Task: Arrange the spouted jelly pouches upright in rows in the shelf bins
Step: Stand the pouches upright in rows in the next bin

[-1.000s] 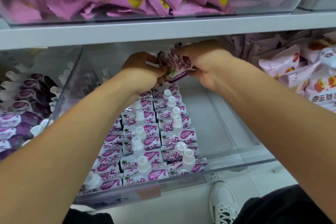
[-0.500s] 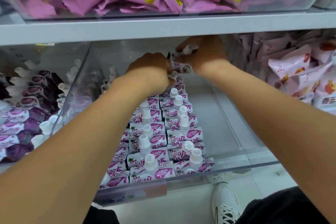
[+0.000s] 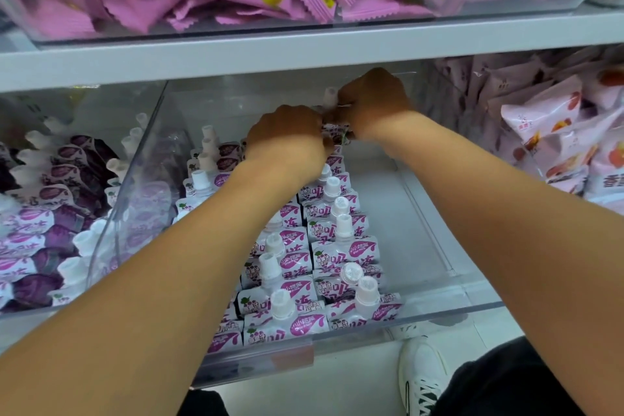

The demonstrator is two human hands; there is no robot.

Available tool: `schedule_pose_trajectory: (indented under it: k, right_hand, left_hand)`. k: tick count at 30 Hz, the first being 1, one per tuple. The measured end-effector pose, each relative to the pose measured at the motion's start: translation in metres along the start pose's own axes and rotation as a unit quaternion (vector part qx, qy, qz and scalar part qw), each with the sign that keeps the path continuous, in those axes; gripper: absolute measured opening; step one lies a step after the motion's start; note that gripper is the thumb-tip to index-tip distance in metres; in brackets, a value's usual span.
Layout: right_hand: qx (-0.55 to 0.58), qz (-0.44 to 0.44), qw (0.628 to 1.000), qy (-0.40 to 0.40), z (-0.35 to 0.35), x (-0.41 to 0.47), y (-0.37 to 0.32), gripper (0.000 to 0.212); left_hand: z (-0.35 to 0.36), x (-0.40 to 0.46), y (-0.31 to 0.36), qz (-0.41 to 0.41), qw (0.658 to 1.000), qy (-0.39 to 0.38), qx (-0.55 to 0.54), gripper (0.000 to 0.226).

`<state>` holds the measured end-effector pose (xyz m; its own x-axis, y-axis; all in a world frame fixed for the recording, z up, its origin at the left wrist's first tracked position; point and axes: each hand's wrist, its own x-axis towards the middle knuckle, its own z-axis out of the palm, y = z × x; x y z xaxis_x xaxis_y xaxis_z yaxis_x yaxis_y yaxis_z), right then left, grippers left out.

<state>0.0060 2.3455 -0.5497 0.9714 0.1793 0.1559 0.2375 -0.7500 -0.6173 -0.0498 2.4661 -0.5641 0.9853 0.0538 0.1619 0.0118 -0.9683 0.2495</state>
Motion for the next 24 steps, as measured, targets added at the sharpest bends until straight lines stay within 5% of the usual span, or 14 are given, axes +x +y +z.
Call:
schedule_pose_trajectory:
  k: [5,9,15,18,22,24]
  right_hand:
    - [0.118,0.027,0.992,0.030,0.012,-0.001,0.012,0.016]
    - [0.091,0.062,0.994,0.013,0.013,0.004,0.013,0.033]
    - [-0.101,0.057,0.991,-0.068,0.025,-0.005,0.013,0.021]
    - [-0.017,0.077,0.991,-0.112,0.021,-0.001,0.012,0.021]
    - [0.199,0.170,0.965,-0.014,0.023,-0.003,0.011,0.004]
    - [0.241,0.180,0.953,-0.021,0.024,-0.003,0.012,0.013]
  left_hand:
    - [0.001,-0.004,0.001,0.009,1.000,0.007,0.015,0.023]
    - [-0.001,-0.010,0.000,0.024,1.000,0.019,-0.006,0.017]
    - [0.001,-0.012,-0.002,0.011,0.999,0.035,0.006,0.022]
    - [-0.003,-0.011,0.000,-0.002,0.999,0.038,0.003,0.024]
    - [-0.010,-0.009,-0.002,-0.028,0.999,0.030,-0.007,0.035]
    - [-0.010,-0.010,-0.006,-0.042,0.999,0.019,-0.023,0.042]
